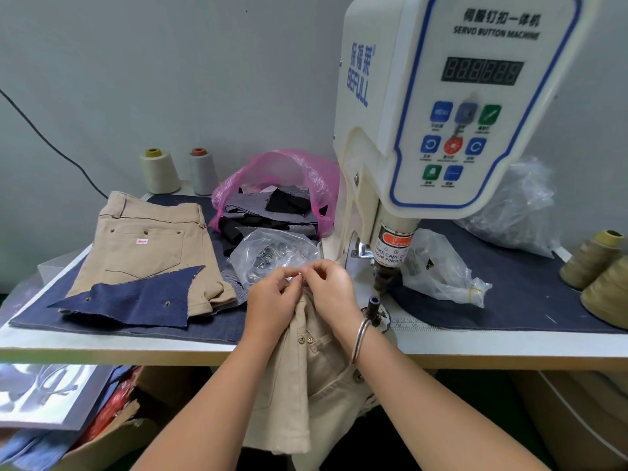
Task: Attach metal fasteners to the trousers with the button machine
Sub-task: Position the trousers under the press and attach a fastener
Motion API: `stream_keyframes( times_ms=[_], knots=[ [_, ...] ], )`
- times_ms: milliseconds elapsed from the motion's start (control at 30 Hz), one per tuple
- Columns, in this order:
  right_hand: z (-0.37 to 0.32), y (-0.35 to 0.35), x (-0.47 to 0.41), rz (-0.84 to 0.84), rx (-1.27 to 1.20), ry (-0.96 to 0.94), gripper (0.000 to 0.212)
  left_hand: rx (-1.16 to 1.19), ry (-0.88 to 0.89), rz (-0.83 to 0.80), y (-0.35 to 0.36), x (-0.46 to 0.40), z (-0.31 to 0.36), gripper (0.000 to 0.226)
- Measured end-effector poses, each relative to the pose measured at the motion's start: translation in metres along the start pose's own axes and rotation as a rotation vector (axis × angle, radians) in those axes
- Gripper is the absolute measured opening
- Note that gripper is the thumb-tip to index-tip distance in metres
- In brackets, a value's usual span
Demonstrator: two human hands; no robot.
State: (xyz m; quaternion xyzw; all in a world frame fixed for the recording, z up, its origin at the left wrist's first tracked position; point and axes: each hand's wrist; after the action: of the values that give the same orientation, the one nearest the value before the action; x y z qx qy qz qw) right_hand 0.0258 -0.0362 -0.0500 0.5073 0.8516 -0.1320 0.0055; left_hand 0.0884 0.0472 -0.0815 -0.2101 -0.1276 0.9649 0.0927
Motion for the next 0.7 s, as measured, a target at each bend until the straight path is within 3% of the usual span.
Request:
stream_keyframes(
  times_ms=[67, 167, 267, 467, 567, 633, 700],
  knots=[
    [0.001, -0.009, 0.007, 0.074, 0.065, -0.184, 0.008, 0.032, 0.003, -0.023, -0.001, 0.000, 0.002, 0.009],
    [0.006, -0.019, 0.019, 0.098, 0.106, -0.294, 0.007, 0.035, 0.056, -0.067, -0.002, 0.001, 0.002, 0.014],
    [0.008, -0.020, 0.012, 0.058, 0.183, -0.222, 0.007, -0.046, 0.063, -0.097, 0.000, 0.002, -0.002, 0.012],
    [0.003, -0.019, 0.003, 0.032, 0.070, -0.051, 0.026, -0.080, 0.004, -0.029, 0.004, 0.000, -0.006, 0.022],
    [0.002, -0.019, 0.006, 0.044, 0.055, -0.028, 0.020, -0.026, -0.061, -0.033, 0.003, 0.001, -0.002, 0.020],
    [0.000, -0.022, 0.010, 0.040, 0.163, -0.107, 0.022, 0.052, -0.093, -0.054, 0.000, 0.001, 0.001, 0.016],
    [0.002, -0.024, 0.024, -0.063, 0.406, -0.300, 0.027, 0.207, -0.133, -0.072, -0.005, -0.001, 0.004, 0.016]
  ],
)
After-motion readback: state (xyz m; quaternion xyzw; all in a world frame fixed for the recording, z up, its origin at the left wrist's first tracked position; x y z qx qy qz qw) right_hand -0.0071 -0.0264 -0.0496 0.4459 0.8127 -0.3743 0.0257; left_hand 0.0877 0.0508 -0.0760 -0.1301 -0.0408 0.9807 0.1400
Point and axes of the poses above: each hand's wrist, its own x-axis away from the middle knuckle, its own y-axis out of the palm, z = x × y, and after that the axes turned 15 degrees about z, right-handed
